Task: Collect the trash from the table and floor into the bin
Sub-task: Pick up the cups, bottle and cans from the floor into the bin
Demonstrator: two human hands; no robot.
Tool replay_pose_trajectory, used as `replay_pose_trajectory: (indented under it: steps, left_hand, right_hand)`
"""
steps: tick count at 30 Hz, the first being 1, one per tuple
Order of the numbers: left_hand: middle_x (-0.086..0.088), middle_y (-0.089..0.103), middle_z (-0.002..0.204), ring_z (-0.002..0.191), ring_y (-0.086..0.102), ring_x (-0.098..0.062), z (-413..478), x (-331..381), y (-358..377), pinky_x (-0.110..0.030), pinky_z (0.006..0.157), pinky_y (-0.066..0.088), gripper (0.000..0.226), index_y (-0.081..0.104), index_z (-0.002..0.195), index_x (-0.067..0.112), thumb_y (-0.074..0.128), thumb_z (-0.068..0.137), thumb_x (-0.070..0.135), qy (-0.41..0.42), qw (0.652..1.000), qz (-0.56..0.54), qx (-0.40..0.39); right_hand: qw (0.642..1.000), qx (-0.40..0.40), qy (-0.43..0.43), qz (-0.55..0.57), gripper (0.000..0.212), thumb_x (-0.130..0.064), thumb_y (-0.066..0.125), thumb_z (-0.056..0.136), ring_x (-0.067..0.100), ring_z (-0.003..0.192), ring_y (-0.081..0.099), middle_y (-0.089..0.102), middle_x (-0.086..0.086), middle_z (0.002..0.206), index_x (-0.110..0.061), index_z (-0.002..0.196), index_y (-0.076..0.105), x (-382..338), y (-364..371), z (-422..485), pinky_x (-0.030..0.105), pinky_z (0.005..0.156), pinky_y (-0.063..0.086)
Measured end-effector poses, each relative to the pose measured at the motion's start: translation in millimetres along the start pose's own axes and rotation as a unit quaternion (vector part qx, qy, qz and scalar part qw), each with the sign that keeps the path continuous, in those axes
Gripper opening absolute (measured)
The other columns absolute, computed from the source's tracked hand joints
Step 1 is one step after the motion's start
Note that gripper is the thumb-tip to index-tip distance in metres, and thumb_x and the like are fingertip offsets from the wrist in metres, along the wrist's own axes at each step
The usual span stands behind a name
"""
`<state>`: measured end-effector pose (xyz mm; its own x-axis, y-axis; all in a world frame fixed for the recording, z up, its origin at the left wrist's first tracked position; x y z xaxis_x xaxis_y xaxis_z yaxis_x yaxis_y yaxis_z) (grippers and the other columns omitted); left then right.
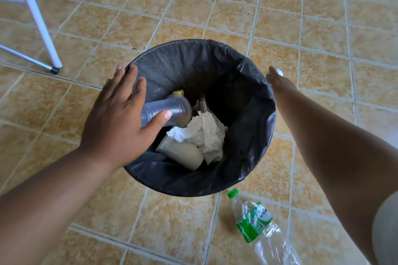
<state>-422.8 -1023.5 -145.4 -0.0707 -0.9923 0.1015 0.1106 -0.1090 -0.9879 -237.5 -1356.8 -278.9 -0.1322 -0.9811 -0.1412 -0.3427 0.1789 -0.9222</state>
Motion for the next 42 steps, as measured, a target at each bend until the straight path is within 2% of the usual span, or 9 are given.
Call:
replay_pose_trajectory:
  steps: [3,10,14,17,21,27,32,37,42]
  left_hand:
    - [-0.015,0.022,0.162,0.152,0.012,-0.029,-0.3,0.7,-0.9,-0.045,0.122,0.017,0.094,0.038,0.148,-0.001,0.025,0.088,0.07,-0.001,1.0,-0.007,-0.005]
    - [-0.014,0.018,0.164,0.153,0.009,-0.029,-1.7,2.5,-2.2,-0.044,0.123,0.013,0.097,0.034,0.15,0.001,0.022,0.085,0.072,-0.001,1.0,-0.01,-0.018]
    - [-0.013,0.014,0.165,0.153,0.004,-0.027,-0.4,2.1,-3.1,-0.042,0.124,0.009,0.099,0.03,0.152,0.002,0.02,0.083,0.073,-0.01,0.999,-0.018,-0.031]
    - [-0.014,0.015,0.164,0.153,0.005,-0.028,0.0,3.2,-5.5,-0.041,0.124,0.008,0.102,0.031,0.151,0.001,0.017,0.081,0.073,-0.009,0.999,-0.025,-0.031]
    - [-0.015,0.016,0.164,0.153,0.007,-0.028,-1.6,3.7,-7.8,-0.039,0.124,0.008,0.103,0.031,0.15,-0.001,0.018,0.081,0.074,-0.011,0.999,-0.04,-0.028]
    - [-0.008,0.005,0.167,0.154,-0.002,-0.021,-2.6,2.4,-9.0,-0.034,0.124,0.001,0.085,0.017,0.156,0.004,0.032,0.097,0.063,-0.029,0.998,-0.042,-0.046]
    - [-0.009,0.005,0.166,0.154,-0.002,-0.022,-2.2,3.4,-7.4,-0.034,0.124,0.0,0.081,0.017,0.156,0.003,0.033,0.098,0.059,-0.02,0.998,-0.04,-0.048]
    - [-0.01,0.009,0.166,0.154,0.001,-0.023,-1.8,1.3,-7.5,-0.038,0.125,0.005,0.08,0.02,0.155,0.002,0.036,0.099,0.056,-0.027,0.997,-0.058,-0.037]
    - [-0.013,0.013,0.165,0.154,0.006,-0.024,-1.2,0.7,-7.5,-0.038,0.124,0.01,0.075,0.023,0.153,-0.001,0.045,0.099,0.046,-0.037,0.996,-0.079,-0.021]
  right_hand:
    - [0.998,0.039,0.019,0.037,0.061,-0.009,0.048,0.097,0.041,0.12,0.054,0.044,0.022,0.146,-0.011,0.153,0.024,4.5,-9.9,-0.5,0.043,0.093,0.048]
    - [0.96,0.247,-0.128,0.033,0.09,-0.065,0.068,0.076,0.039,0.116,0.053,0.049,0.02,0.133,-0.001,0.135,0.046,-20.0,-98.9,-53.3,0.044,0.092,0.05]
    - [0.876,0.389,-0.258,0.124,0.075,-0.067,0.067,0.077,0.032,0.095,0.061,0.063,0.018,0.111,-0.001,0.11,0.059,-47.6,-163.4,-120.8,0.036,0.075,0.047]
    - [0.826,0.39,-0.343,0.217,0.071,-0.056,0.07,0.08,0.022,0.084,0.056,0.06,0.008,0.101,0.005,0.112,0.052,-77.1,-183.5,-178.4,0.025,0.068,0.043]
    - [0.875,0.236,-0.376,0.191,0.084,-0.068,0.068,0.072,0.012,0.095,0.058,0.061,0.0,0.114,-0.007,0.126,0.052,-124.2,-150.4,-217.8,0.017,0.075,0.043]
    - [0.952,0.051,-0.302,-0.025,0.065,-0.079,0.059,0.072,0.017,0.078,0.058,0.057,-0.001,0.083,-0.015,0.085,0.063,-148.8,-58.9,-203.0,0.029,0.064,0.043]
    - [0.942,0.126,-0.306,-0.059,0.079,-0.084,0.044,0.074,0.021,0.079,0.06,0.061,0.003,0.094,-0.014,0.104,0.064,-146.4,-52.0,-210.5,0.031,0.062,0.049]
    - [0.883,0.324,-0.338,-0.029,0.056,-0.051,0.053,0.088,0.036,0.111,0.057,0.066,0.014,0.115,-0.005,0.117,0.065,-115.9,-99.1,-207.0,0.045,0.088,0.051]
    - [0.949,0.182,-0.254,0.035,0.065,-0.031,0.05,0.089,0.036,0.142,0.035,0.038,0.018,0.153,-0.001,0.146,0.04,-78.8,-82.8,-166.7,0.044,0.117,0.031]
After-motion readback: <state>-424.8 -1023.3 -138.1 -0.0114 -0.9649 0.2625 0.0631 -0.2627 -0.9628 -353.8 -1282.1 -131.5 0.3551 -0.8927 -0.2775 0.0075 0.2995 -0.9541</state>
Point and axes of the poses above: each hand's wrist, its own z-axis towards the middle knuckle, its own y-axis out of the palm, x = y × z, the point moved 6 cm from there along z, towards the middle knuckle
